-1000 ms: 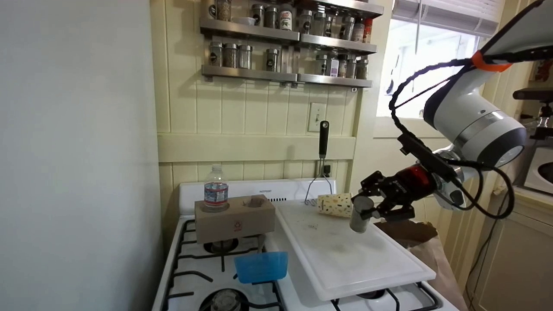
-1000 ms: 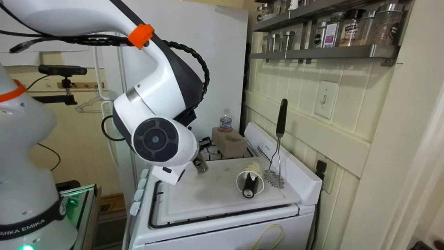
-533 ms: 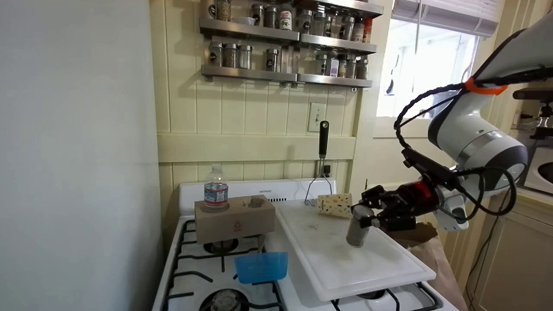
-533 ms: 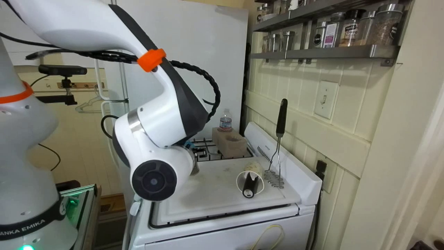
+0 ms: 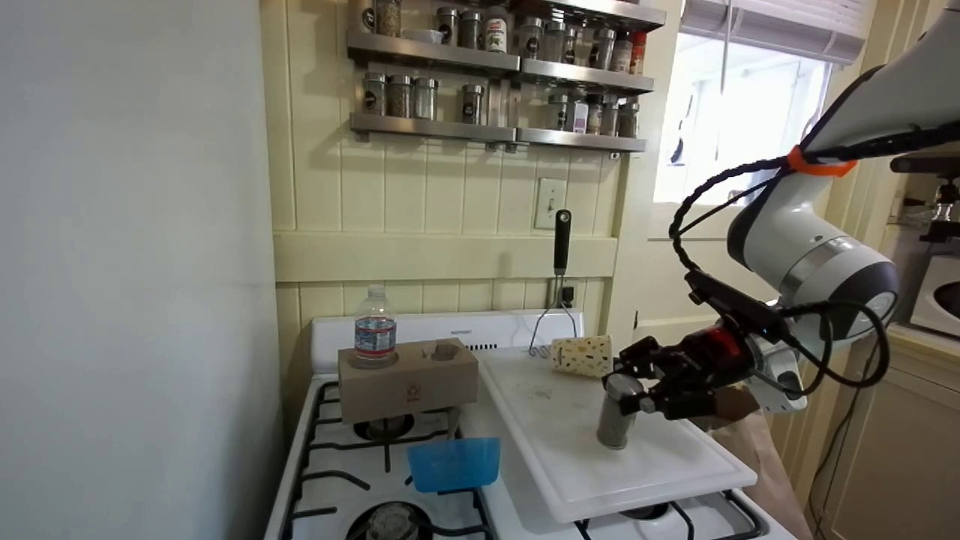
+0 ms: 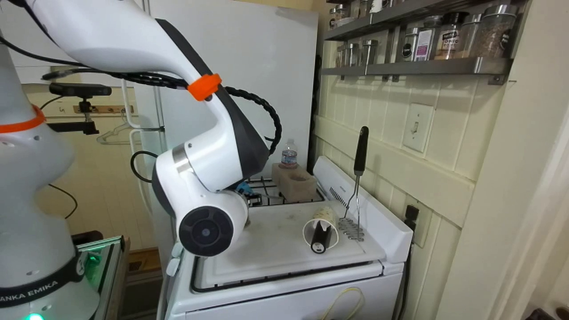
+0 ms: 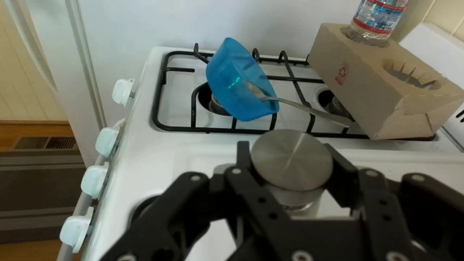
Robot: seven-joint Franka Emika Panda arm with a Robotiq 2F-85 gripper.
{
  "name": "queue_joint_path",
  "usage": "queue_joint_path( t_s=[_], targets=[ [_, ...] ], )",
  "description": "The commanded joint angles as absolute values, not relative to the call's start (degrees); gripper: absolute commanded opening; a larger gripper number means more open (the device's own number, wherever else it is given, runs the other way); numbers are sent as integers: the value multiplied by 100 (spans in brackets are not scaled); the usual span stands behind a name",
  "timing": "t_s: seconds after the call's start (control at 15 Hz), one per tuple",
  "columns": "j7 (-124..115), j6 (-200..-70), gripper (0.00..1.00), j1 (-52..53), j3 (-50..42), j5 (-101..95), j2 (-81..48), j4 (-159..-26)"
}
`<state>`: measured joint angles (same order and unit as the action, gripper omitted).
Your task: Put the container on the tray in an upright position
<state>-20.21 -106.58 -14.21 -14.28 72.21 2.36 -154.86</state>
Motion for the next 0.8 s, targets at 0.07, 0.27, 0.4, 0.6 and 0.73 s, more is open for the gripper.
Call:
queue_joint_path(
  t_s=[0.07,0.27,0.4,0.6,0.73],
  targets=[
    [-2024,-10164,24,-1517,-1524,7480,-84,-15380],
    [-2145,-9947,24,-1549,-1583,7583,-278,-15345],
    [-2220,-9971,24,-1529,-1581,7607,-327,-15337],
    [-2366,-9982,74,-1505,-1574,7595,-407,-15300],
    [-2427,-9999,81,-1494,-1568,7592,-428,-15280]
  ],
)
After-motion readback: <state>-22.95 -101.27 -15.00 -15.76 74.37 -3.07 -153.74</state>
